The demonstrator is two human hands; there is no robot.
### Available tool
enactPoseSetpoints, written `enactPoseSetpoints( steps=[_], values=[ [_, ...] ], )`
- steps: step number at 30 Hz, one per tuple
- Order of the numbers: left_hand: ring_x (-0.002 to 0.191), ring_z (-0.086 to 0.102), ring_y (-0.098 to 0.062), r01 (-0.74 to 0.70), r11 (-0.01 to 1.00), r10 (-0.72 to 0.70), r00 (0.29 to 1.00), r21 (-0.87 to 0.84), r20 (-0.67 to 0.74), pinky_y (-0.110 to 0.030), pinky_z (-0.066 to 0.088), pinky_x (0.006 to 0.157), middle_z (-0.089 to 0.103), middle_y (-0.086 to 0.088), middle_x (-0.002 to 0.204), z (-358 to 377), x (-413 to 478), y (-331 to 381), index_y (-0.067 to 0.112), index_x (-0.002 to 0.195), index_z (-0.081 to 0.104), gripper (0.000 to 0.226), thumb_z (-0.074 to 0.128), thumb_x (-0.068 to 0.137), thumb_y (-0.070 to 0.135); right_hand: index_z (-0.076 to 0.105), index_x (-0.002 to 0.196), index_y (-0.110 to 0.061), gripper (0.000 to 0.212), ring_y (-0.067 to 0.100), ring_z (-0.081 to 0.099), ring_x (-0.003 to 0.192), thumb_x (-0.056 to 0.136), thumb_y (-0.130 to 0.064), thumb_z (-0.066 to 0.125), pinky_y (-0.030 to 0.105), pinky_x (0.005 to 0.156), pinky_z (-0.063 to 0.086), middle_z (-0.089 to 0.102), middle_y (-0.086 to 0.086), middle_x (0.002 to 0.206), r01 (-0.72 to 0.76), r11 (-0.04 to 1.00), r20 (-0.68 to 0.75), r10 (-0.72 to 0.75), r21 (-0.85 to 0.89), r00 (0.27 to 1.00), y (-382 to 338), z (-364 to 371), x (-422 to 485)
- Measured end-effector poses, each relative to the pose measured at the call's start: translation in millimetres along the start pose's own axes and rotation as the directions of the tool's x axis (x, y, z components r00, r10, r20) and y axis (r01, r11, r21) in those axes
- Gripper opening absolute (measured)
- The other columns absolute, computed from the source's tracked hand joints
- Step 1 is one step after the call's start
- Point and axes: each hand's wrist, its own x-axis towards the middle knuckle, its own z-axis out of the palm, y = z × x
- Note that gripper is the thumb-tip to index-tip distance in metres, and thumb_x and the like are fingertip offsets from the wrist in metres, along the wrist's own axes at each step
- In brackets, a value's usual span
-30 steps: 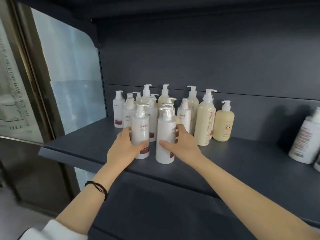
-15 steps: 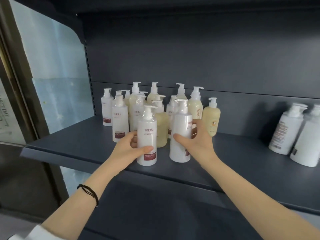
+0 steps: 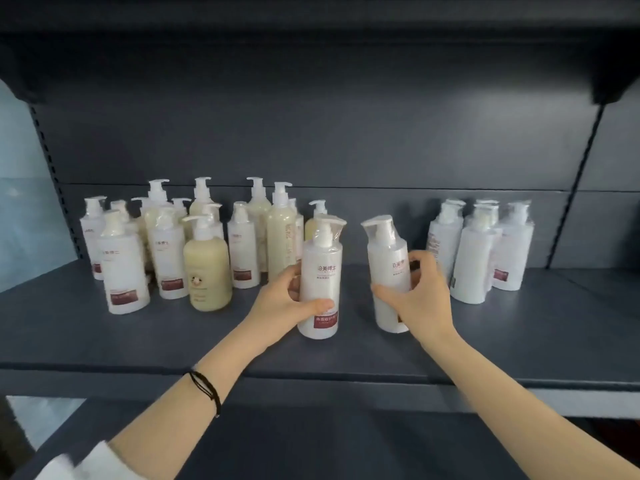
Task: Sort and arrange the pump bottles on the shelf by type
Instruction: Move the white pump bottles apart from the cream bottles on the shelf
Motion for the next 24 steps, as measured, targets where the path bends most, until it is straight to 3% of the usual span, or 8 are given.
enactPoseSetpoints(
  steps=[4,9,13,18,22,24],
  values=[
    [0.104,0.061,-0.005,-0.031,0.999,0.032,0.996,-0.008,0.087,-0.031,0.052,0.091,0.064,0.013,0.114,66,22,20,0.029,0.122,0.054,0.058,0.082,0.071,0.028,0.045,0.12,-0.024,0.068,0.02,0.055,0.094,0.065,-0.032,0.084,0.04,0.08,0.053,0.05,-0.001,0.108,-0.045,0.999,-0.06,0.044,-0.029,0.997,36,-55,17],
    [0.096,0.062,-0.001,-0.046,0.998,0.05,0.991,-0.036,0.123,-0.019,0.05,0.078,0.064,0.012,0.108,144,43,44,0.028,0.118,0.054,0.054,0.082,0.072,0.027,0.044,0.112,-0.028,0.06,0.016,0.056,0.087,0.066,-0.033,0.082,0.031,0.063,0.048,0.052,-0.001,0.105,-0.121,0.992,-0.095,0.118,-0.02,0.988,78,-115,40],
    [0.094,0.061,0.002,-0.036,0.997,0.044,0.992,-0.066,0.119,-0.014,0.048,0.072,0.063,0.016,0.105,191,57,53,0.028,0.118,0.054,0.053,0.082,0.073,0.027,0.044,0.115,-0.028,0.063,0.02,0.059,0.088,0.066,-0.038,0.081,0.043,0.07,0.056,0.055,0.001,0.106,-0.159,0.987,-0.089,0.156,-0.029,0.984,110,-147,64],
    [0.091,0.059,0.003,-0.007,0.998,0.01,0.998,-0.062,0.06,-0.012,0.044,0.066,0.061,0.017,0.104,222,73,55,0.029,0.116,0.052,0.049,0.079,0.075,0.028,0.044,0.112,-0.034,0.058,0.018,0.062,0.09,0.067,-0.043,0.08,0.047,0.075,0.057,0.059,-0.004,0.106,-0.176,0.984,-0.043,0.175,-0.016,0.984,137,-164,88],
    [0.099,0.059,-0.009,-0.042,0.999,0.042,0.999,-0.02,-0.002,-0.019,0.048,0.073,0.056,0.006,0.115,236,86,57,0.023,0.12,0.045,0.059,0.081,0.073,0.027,0.042,0.125,-0.025,0.067,0.018,0.057,0.098,0.071,-0.036,0.08,0.043,0.079,0.054,0.054,-0.002,0.117,-0.139,0.99,-0.025,0.138,-0.036,0.99,144,-166,101],
    [0.098,0.058,-0.017,-0.054,0.999,0.053,0.998,-0.01,-0.046,-0.024,0.05,0.073,0.051,-0.002,0.112,242,90,57,0.018,0.112,0.039,0.061,0.083,0.07,0.025,0.039,0.128,-0.022,0.071,0.018,0.051,0.104,0.071,-0.028,0.081,0.04,0.078,0.05,0.045,0.001,0.124,-0.075,0.994,-0.081,0.068,-0.082,0.994,144,-165,106]
  ],
)
